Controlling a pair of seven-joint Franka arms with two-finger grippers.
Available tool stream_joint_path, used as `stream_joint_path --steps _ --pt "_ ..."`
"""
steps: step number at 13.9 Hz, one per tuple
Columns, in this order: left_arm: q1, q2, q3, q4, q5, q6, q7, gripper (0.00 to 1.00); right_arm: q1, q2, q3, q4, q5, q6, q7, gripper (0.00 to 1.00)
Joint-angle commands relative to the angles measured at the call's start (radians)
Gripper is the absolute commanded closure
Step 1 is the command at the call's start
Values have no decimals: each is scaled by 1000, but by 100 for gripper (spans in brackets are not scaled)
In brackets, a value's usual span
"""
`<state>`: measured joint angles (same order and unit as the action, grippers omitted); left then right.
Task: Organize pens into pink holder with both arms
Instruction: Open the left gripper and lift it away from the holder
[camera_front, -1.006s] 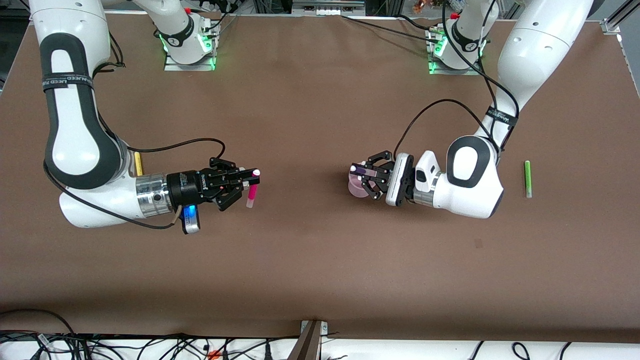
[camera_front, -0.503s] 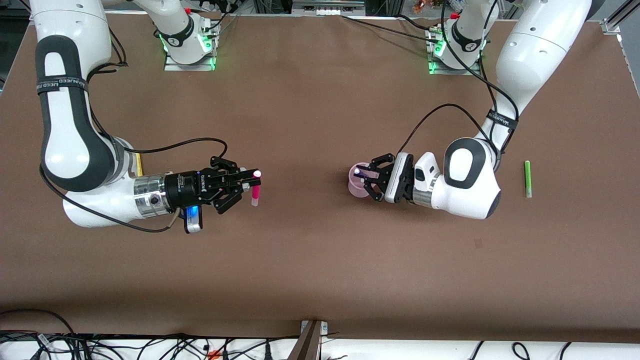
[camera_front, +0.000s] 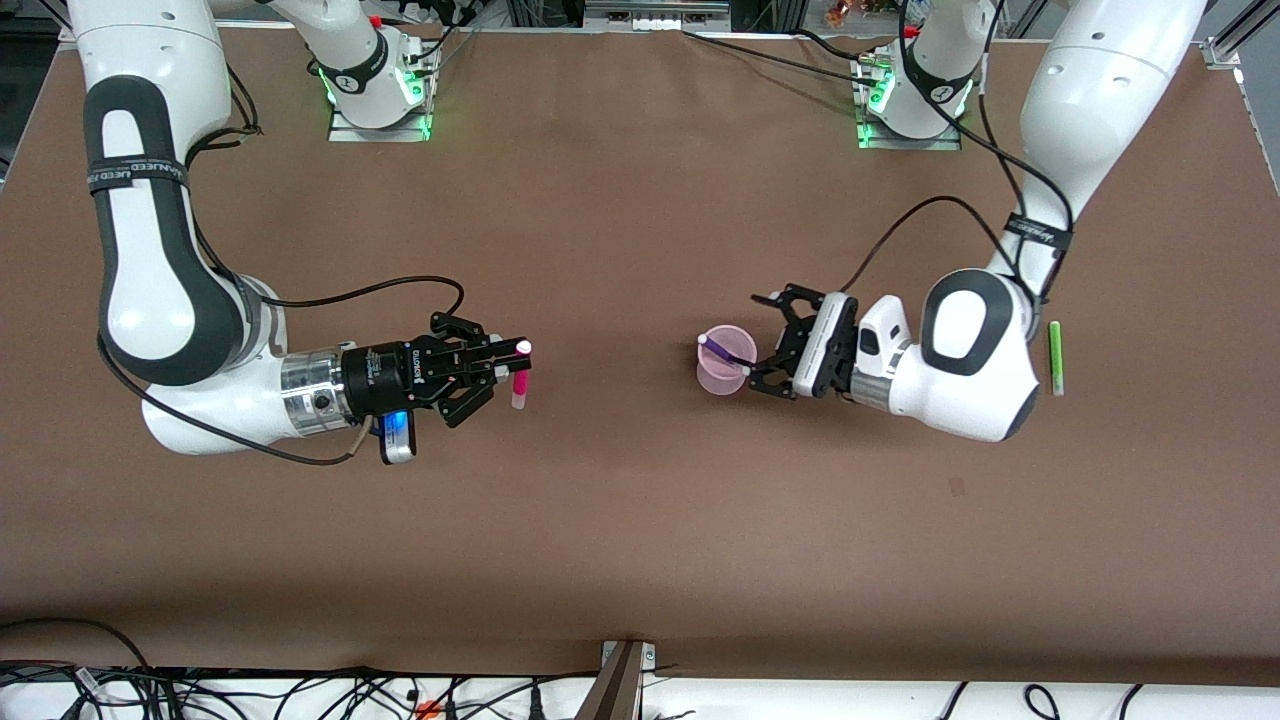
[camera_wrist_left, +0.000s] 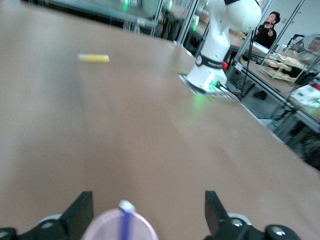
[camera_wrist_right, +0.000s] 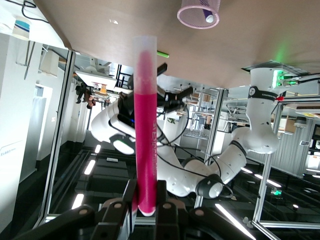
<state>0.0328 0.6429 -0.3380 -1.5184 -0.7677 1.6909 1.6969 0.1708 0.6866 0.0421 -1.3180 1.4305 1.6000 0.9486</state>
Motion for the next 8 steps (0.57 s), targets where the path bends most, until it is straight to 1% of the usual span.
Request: stream_joint_path --steps 1,3,4,6,8 --pt "27 -45 8 23 147 -97 -204 0 54 -15 5 -41 21 95 12 100" --pt "62 -66 8 24 214 -118 -299 0 120 -13 5 -55 22 206 13 100" --pt "70 -68 10 47 252 -143 -362 0 159 -13 13 -60 37 274 19 100" --pt "81 -68 23 107 379 -187 -474 0 255 -10 18 -66 65 423 35 100" --pt "104 -71 46 150 438 -232 -624 0 359 1 18 -64 109 571 35 100"
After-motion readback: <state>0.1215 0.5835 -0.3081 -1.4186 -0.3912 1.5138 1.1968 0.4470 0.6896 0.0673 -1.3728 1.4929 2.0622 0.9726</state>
